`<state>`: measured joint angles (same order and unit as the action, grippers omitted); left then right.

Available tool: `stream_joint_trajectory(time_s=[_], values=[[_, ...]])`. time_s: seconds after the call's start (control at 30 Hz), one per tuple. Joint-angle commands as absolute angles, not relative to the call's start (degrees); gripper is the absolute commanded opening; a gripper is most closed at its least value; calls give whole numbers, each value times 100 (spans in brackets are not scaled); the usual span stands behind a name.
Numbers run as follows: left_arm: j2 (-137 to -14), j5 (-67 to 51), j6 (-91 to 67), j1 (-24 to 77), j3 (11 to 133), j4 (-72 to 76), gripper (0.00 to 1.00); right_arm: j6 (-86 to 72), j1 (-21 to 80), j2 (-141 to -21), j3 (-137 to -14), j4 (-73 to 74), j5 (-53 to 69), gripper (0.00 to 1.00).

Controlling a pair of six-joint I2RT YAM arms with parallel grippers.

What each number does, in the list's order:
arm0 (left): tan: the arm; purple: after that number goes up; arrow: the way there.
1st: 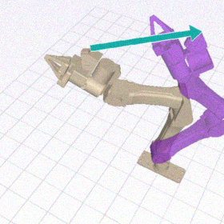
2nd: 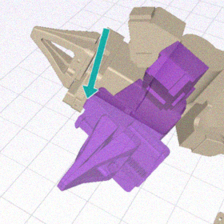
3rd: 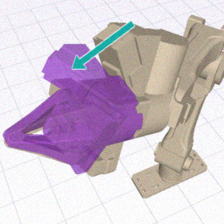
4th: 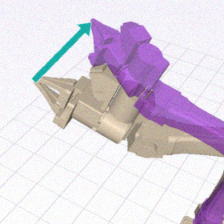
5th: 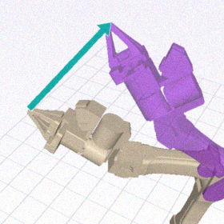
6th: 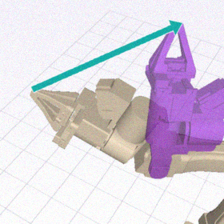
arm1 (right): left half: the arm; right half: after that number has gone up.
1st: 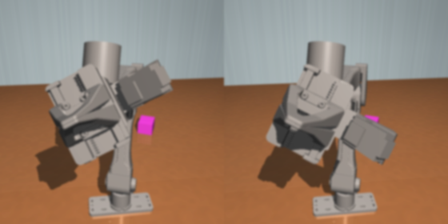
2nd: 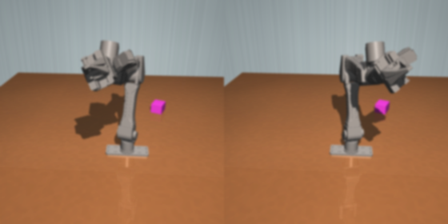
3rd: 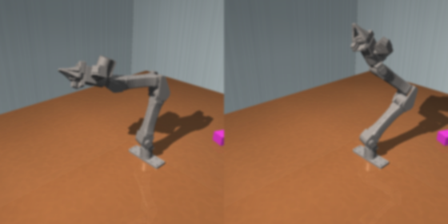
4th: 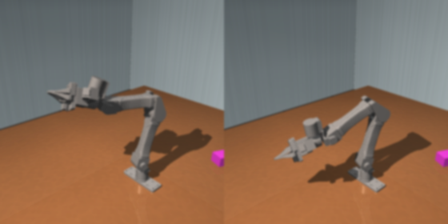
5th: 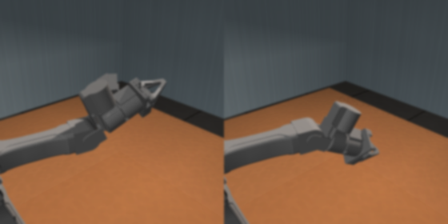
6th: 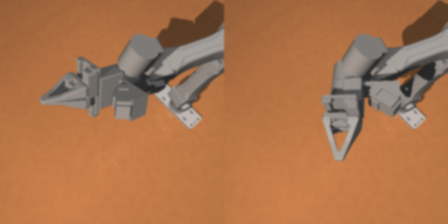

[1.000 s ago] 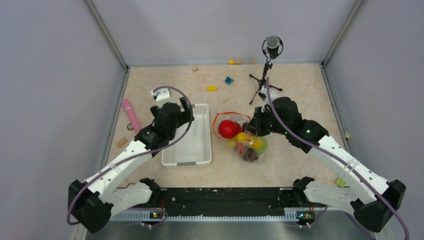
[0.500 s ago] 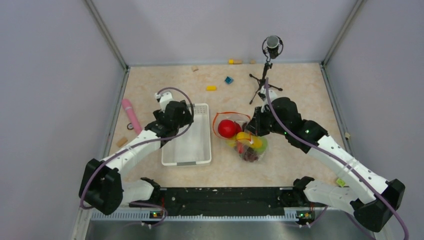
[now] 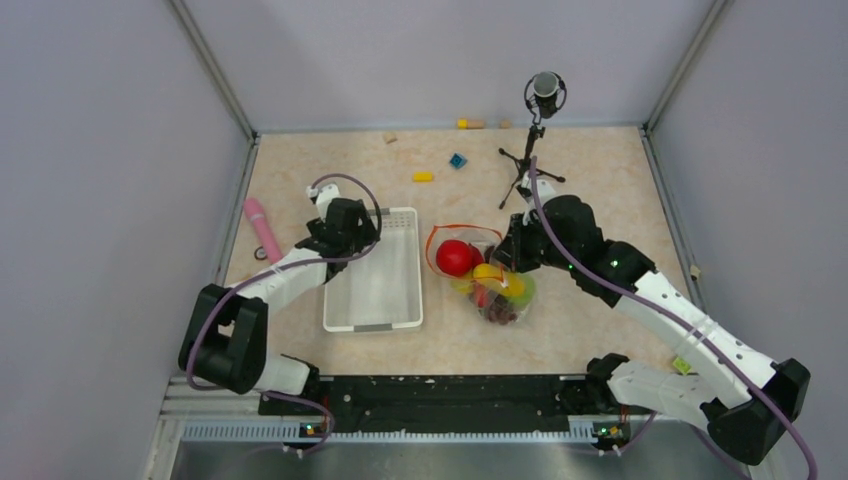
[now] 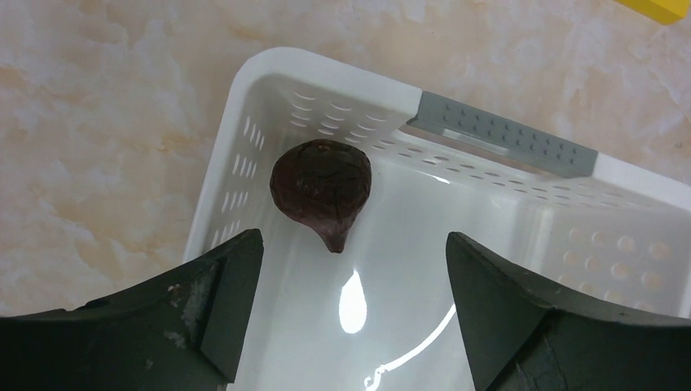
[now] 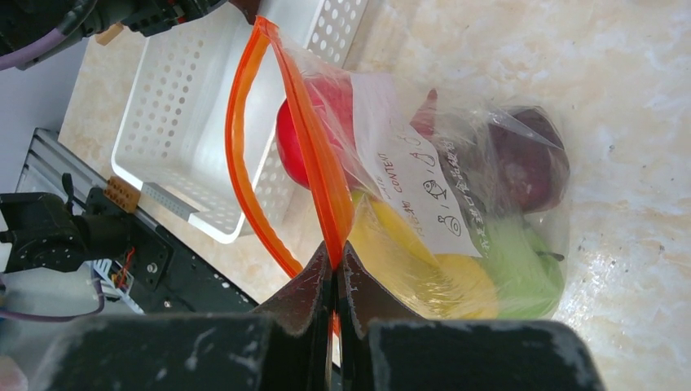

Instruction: Place the food in the zip-top bag and seal the zipper

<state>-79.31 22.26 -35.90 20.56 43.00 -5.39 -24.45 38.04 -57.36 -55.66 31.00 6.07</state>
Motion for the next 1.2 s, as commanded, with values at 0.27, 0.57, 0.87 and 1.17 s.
stream_joint_trajectory(time_s=[0.27, 0.57, 0.87, 1.17], values=[[-8576, 2067, -3461, 1774, 4430, 208, 77, -2316, 3716, -5645, -5545, 2839, 519, 0], [-8915, 2058, -3490, 1766, 4642, 88, 68, -2306, 3710, -5660, -5553, 2841, 526, 0], [-9157, 1923, -3456, 1767, 4847, 22, 62, -2310, 3700, -5655, -5557, 2841, 527, 0], [-9414, 1758, -3507, 1767, 5159, -612, 60, -2304, 3700, -5650, -5554, 2845, 527, 0]])
